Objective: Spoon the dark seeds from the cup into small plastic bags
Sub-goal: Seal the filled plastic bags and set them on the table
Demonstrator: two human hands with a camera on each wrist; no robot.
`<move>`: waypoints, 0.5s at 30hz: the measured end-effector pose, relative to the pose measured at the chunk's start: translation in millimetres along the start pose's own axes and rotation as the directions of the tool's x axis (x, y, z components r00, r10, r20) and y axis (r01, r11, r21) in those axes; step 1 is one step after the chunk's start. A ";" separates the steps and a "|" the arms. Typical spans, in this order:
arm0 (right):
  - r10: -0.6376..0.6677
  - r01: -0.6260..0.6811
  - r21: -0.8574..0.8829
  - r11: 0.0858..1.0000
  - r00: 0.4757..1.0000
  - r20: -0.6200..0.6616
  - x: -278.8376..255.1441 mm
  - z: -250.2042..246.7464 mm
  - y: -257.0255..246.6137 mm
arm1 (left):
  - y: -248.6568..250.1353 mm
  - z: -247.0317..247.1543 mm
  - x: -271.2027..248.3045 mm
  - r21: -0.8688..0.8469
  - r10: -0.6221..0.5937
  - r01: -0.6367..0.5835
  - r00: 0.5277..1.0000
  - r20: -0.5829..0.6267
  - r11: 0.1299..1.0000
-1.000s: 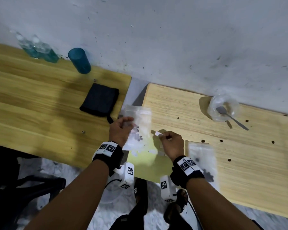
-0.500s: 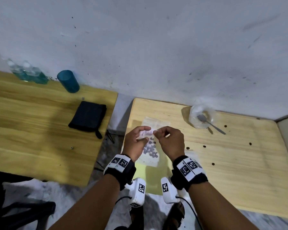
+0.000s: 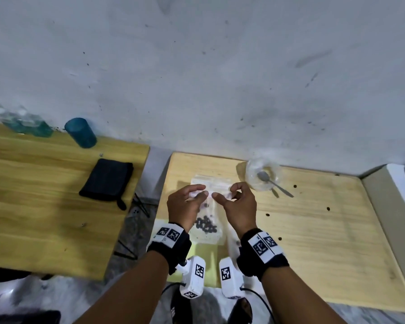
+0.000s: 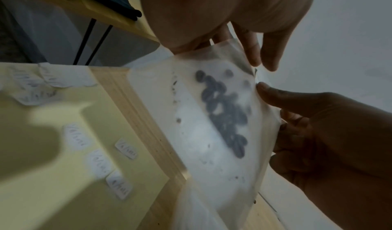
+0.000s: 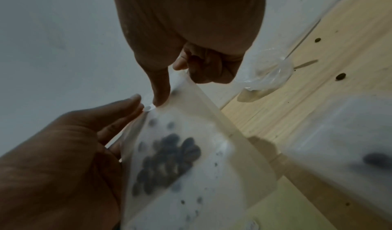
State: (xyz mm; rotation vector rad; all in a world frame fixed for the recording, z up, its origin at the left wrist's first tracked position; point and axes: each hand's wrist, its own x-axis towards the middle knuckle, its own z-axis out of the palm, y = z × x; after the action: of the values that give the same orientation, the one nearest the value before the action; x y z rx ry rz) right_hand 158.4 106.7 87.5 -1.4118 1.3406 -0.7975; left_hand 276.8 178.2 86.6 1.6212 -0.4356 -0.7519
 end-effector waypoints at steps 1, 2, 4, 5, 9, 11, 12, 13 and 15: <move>-0.008 0.008 -0.007 1.000 1.000 -0.008 0.2 -0.5 0.7 | -0.4 1.7 0.7 0.018 0.005 -0.005 1.000 0.006 1.000; -0.012 0.012 -0.018 1.000 1.000 -0.010 0.7 -1.6 1.5 | -0.2 2.9 0.9 0.035 0.008 -0.009 1.000 0.024 0.999; -0.012 0.012 -0.033 0.999 1.000 0.011 3.6 -5.2 4.2 | 1.1 4.4 0.7 0.052 0.007 -0.010 0.998 0.064 0.999; -0.012 0.013 -0.034 0.999 0.999 0.032 5.7 -7.5 5.7 | 1.9 4.8 0.6 0.049 0.005 -0.009 0.997 0.079 0.999; 0.007 -0.003 -0.054 0.999 0.998 0.068 10.8 -14.7 10.3 | 1.0 8.7 -0.3 0.044 -0.006 0.001 0.994 0.106 0.999; 0.010 -0.007 -0.052 0.999 0.998 0.060 10.7 -18.0 11.3 | 0.9 15.0 -1.7 0.042 -0.009 0.005 0.996 0.093 0.999; 0.005 -0.003 -0.042 0.999 0.999 0.054 10.3 -20.5 12.5 | 0.8 18.0 -1.9 0.031 -0.018 0.015 0.996 0.085 0.999; -0.003 0.004 -0.027 1.000 0.999 0.048 10.5 -24.3 14.4 | 0.3 21.6 -2.1 0.016 -0.034 0.033 0.996 0.079 0.999; 0.013 -0.013 0.000 1.000 0.998 0.058 10.6 -36.5 21.3 | -0.9 29.4 -2.5 -0.040 -0.089 0.092 0.993 0.075 0.995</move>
State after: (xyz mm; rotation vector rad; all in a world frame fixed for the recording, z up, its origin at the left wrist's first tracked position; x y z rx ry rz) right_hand 119.4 90.8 76.3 -1.4136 1.3041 -0.7433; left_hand 254.8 158.6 84.7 1.5850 -0.3981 -0.8853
